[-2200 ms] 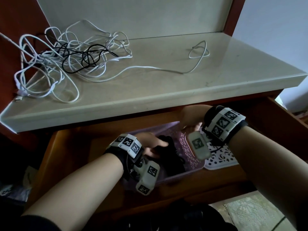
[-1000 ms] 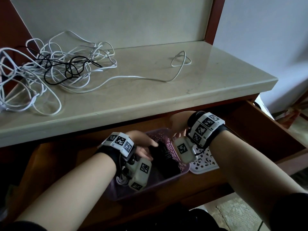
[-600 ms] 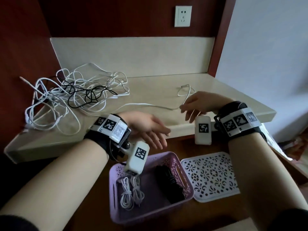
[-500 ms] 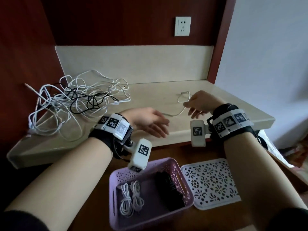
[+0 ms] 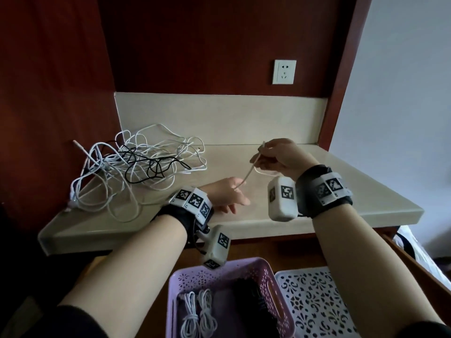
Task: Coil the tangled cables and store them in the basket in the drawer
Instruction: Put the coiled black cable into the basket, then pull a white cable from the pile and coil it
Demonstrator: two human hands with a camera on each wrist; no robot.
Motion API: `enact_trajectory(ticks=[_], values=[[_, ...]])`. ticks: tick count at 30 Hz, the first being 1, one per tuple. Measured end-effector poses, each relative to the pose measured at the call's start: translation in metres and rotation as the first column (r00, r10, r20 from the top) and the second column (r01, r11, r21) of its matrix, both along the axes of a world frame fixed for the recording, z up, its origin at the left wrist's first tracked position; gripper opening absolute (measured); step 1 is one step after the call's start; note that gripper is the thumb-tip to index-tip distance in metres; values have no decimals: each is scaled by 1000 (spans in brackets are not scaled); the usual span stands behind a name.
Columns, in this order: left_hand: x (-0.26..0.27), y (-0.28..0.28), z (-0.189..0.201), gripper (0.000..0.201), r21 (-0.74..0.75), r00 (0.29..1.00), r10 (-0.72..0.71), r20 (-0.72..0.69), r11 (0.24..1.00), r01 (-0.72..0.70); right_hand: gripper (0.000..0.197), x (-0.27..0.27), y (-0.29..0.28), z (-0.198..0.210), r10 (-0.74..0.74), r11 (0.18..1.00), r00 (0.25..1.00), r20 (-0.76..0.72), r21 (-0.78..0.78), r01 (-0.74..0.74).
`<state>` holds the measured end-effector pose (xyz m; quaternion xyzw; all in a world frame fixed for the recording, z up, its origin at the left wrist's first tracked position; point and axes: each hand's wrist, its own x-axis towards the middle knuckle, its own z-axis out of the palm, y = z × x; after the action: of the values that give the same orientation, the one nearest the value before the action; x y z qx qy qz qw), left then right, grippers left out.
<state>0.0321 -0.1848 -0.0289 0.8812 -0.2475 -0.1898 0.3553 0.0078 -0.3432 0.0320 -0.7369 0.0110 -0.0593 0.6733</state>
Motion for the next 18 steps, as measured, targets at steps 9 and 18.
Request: enact_trajectory(ticks=[9, 18], values=[[6, 87, 23, 17, -218, 650, 617, 443, 777, -590, 22, 38, -28, 5, -510, 791, 860, 13, 399, 463], [-1, 132, 49, 21, -540, 450, 714, 536, 700, -468, 84, 47, 38, -7, -256, 802, 955, -152, -585, 122]])
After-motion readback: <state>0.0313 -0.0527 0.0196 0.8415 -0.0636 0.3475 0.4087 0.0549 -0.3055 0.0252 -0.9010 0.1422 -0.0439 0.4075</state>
